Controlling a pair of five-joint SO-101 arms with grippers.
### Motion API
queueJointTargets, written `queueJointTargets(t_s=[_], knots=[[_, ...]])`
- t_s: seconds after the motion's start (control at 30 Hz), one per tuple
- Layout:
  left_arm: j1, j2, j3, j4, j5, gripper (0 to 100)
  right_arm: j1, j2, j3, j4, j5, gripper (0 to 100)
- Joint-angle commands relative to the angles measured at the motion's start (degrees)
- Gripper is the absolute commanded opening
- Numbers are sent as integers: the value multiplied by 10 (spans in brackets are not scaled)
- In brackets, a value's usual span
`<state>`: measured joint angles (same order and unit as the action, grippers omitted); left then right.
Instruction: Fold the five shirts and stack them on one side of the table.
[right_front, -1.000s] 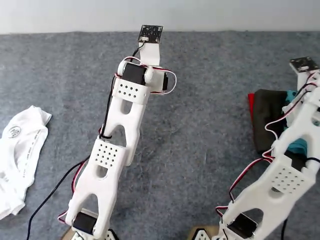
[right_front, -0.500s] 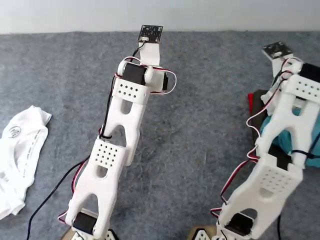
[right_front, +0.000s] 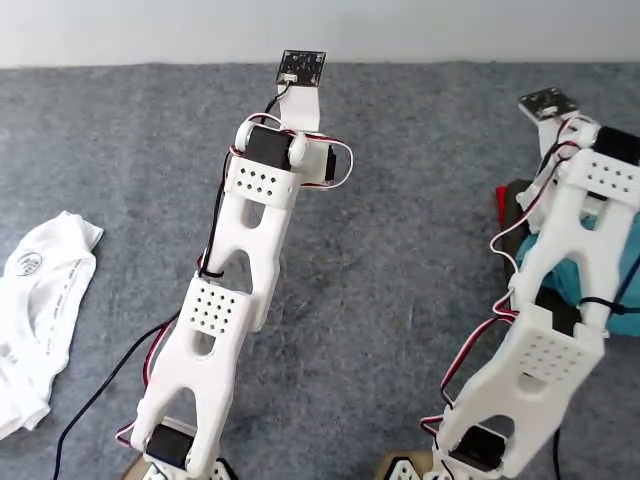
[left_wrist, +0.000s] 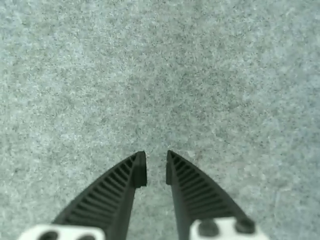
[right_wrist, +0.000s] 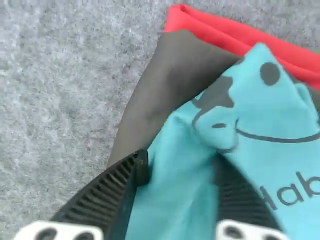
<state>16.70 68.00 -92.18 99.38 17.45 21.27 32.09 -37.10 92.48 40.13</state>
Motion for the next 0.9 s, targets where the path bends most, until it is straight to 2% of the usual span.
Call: queueJointTargets(t_s=[0.0,0.23,0.5,0.77,0.87], knots=[[-9,-56,-36,13,-4,73,21,-47,-12,16,0,381],[-35,-124,-25,13,-13,73,58,-141,-12,36,-1,314],[-74,-204,74,14,-13,73,168,-129,-8,1,0,15],[-82,-280,163,13,-37,73,229,22,-22,-144,-2,22],[-106,-305,187,13,-38,73,243,41,-47,-159,-1,21]])
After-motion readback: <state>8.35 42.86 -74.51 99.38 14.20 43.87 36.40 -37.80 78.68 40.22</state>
